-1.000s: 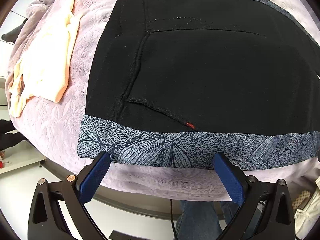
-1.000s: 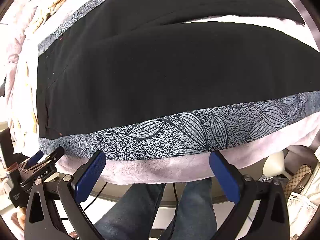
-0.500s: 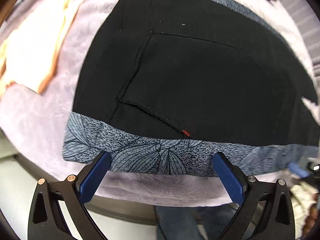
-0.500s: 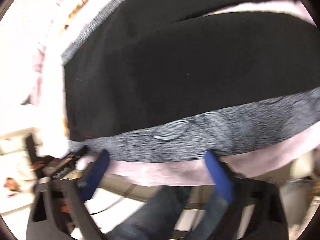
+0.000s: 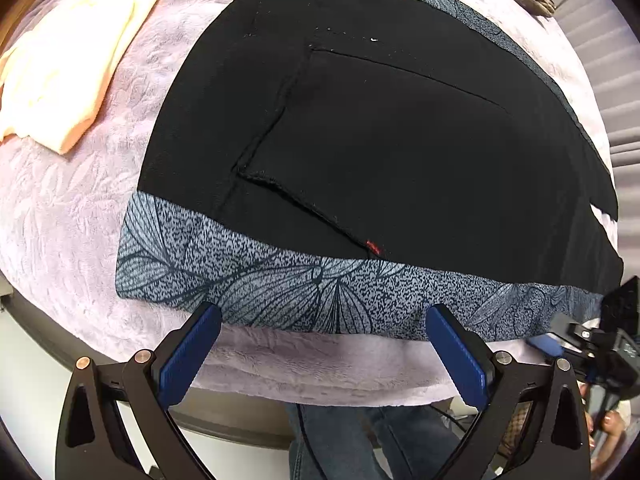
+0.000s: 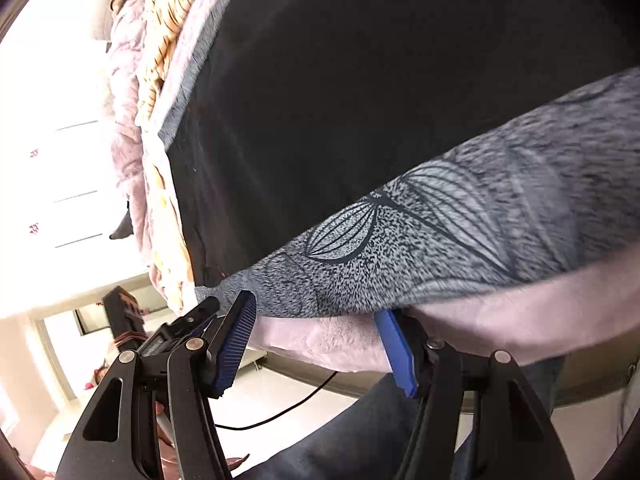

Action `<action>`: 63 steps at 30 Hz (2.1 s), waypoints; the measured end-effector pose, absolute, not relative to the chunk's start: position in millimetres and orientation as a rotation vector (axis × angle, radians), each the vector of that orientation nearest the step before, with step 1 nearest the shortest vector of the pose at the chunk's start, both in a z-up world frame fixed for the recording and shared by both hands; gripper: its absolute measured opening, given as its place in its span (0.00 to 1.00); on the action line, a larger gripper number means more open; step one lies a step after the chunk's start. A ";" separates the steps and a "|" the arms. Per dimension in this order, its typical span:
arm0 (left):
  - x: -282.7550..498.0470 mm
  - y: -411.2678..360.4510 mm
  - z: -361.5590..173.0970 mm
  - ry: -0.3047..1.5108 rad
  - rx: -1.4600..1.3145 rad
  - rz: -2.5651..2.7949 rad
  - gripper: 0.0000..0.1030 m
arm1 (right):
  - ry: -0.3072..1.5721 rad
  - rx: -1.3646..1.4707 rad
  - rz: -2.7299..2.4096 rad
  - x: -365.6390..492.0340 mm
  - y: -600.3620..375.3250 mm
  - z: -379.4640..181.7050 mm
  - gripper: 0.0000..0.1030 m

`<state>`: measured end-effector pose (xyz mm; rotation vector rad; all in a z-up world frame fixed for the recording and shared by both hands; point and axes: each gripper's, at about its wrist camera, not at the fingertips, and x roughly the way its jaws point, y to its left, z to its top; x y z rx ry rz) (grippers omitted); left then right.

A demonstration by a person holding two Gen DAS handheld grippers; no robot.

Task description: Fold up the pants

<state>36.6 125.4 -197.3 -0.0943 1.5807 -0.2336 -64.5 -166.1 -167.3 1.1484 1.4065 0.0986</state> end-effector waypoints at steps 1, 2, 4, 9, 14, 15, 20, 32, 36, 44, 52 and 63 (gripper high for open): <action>33.0 128.2 -199.3 1.582 -0.111 -0.235 1.00 | 1.409 1.157 0.105 -63.7 -162.3 -173.6 0.64; 29.9 131.7 -200.9 1.582 -0.132 -0.237 1.00 | 1.405 1.166 0.115 -62.5 -159.8 -177.4 0.64; 20.5 143.6 -204.2 1.582 -0.193 -0.240 1.00 | 1.381 1.190 0.135 -56.3 -154.7 -181.0 0.67; 10.2 175.1 -220.0 1.578 -0.393 -0.247 1.00 | 1.284 1.219 0.220 -27.9 -145.6 -158.4 0.69; 0.7 186.3 -240.6 1.544 -0.635 -0.243 1.00 | 1.243 1.195 0.271 -9.4 -146.1 -124.4 0.70; 4.8 187.3 -244.1 1.538 -0.651 -0.232 1.00 | 1.250 1.184 0.274 -7.9 -145.6 -121.3 0.70; 24.1 192.2 -239.2 1.518 -0.622 -0.191 0.81 | 1.325 1.148 0.223 -13.8 -140.4 -133.9 0.70; 39.7 195.6 -208.0 1.515 -0.492 -0.234 0.46 | 1.148 1.392 -0.113 -73.0 -191.6 -161.2 0.08; 74.4 180.5 -160.2 1.371 -0.492 -0.264 0.46 | 1.198 1.035 -0.013 -12.8 -187.8 -101.1 0.08; 174.9 148.6 -130.3 1.083 -0.321 -0.125 0.92 | 1.188 0.854 0.133 141.2 -228.2 -55.8 0.08; 230.6 140.2 -181.9 1.194 -0.202 0.069 0.92 | 1.374 0.818 0.058 243.2 -261.3 -153.2 0.61; 159.8 -12.7 -174.1 1.292 0.008 -0.313 0.92 | 1.235 1.058 0.152 119.3 -272.6 -103.6 0.67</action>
